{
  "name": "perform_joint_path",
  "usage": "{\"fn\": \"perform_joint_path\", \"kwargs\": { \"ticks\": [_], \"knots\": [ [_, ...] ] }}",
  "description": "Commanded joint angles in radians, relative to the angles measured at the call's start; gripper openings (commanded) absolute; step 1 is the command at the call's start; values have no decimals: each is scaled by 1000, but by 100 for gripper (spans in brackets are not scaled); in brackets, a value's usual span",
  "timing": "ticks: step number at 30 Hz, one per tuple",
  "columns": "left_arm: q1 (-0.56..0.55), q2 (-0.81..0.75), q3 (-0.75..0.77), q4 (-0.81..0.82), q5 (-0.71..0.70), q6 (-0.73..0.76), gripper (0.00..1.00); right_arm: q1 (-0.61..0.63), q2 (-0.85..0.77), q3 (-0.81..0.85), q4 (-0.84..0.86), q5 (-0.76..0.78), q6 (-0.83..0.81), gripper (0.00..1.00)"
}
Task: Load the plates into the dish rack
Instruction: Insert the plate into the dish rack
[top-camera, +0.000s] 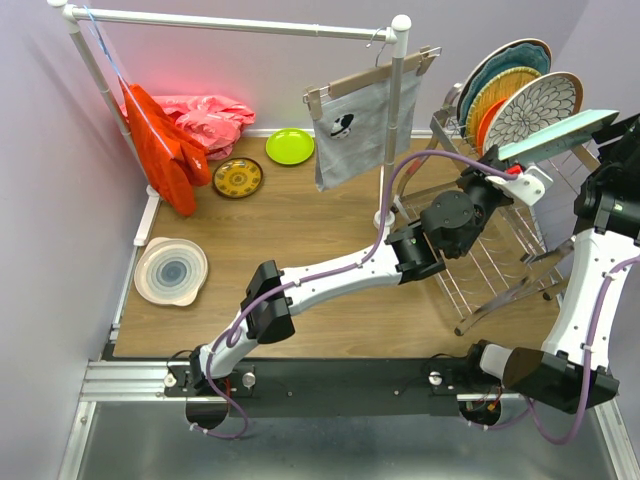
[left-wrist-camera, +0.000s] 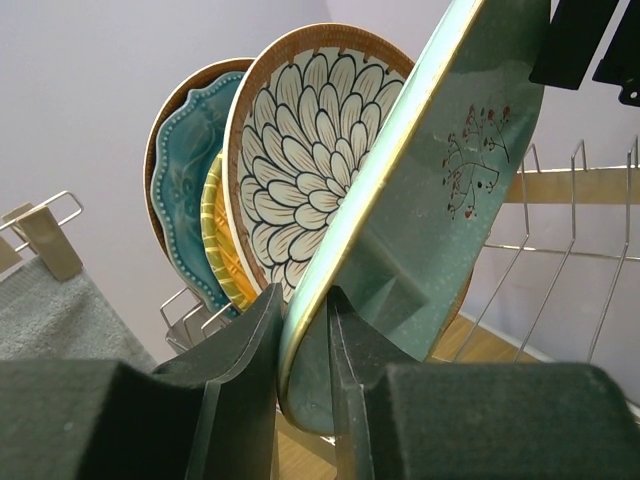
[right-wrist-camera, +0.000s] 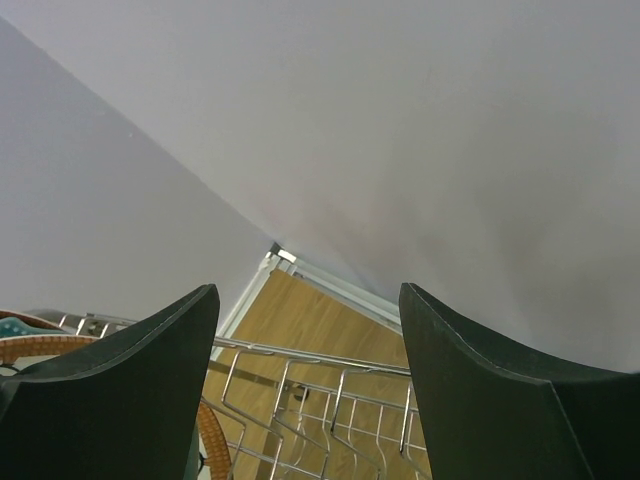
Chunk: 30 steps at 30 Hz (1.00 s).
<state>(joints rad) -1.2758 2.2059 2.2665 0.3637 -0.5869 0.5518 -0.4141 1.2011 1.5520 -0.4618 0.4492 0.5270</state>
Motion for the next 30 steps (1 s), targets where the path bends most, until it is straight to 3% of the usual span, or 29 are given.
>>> {"fn": "perform_joint_path", "kwargs": {
  "ticks": [1, 15, 30],
  "knots": [
    [-48, 35, -4, -35, -10, -29, 31, -2, 21, -10, 43, -64, 31, 81],
    [-59, 34, -13, -31, -16, -26, 39, -17, 43, -24, 58, -98, 47, 81],
    [-66, 34, -27, -26, -10, -26, 41, -20, 23, -58, 61, -107, 45, 81]
  ]
}}
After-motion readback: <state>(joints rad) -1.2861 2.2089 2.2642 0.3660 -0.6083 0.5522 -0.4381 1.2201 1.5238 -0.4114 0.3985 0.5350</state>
